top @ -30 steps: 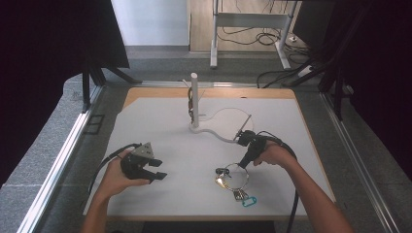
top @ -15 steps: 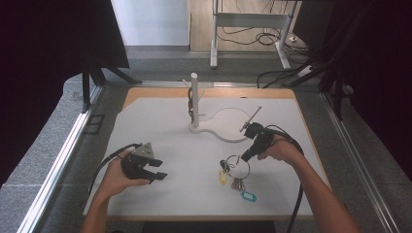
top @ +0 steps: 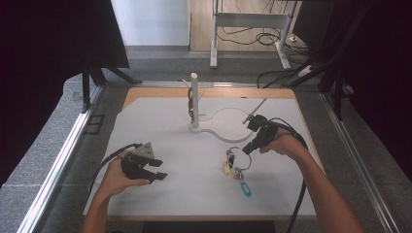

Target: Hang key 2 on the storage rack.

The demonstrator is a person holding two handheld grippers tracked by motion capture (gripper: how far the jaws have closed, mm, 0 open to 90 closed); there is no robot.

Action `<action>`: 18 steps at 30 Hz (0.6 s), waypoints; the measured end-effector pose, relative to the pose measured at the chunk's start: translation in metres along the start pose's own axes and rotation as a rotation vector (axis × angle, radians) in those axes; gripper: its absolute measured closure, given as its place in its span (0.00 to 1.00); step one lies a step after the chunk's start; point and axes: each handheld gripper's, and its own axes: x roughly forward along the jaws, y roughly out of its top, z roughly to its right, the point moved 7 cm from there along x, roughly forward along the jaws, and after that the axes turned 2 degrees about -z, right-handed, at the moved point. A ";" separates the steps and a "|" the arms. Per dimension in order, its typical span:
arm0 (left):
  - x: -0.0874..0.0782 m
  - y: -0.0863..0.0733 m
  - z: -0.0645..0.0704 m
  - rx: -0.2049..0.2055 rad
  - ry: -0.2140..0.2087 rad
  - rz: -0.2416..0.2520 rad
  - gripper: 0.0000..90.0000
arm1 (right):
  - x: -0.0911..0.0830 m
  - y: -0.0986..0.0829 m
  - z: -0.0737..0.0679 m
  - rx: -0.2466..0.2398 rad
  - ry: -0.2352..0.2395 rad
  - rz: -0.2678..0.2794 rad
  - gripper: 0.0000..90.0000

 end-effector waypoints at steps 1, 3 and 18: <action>0.000 0.000 0.000 0.001 0.000 0.001 0.52 | -0.001 0.001 0.000 0.000 -0.004 0.006 0.98; 0.000 0.000 0.000 0.000 -0.001 0.000 0.52 | -0.005 0.004 0.000 0.000 -0.007 0.011 0.98; 0.002 0.000 0.000 -0.001 -0.003 -0.002 0.52 | -0.007 0.010 -0.003 -0.013 -0.015 0.024 0.98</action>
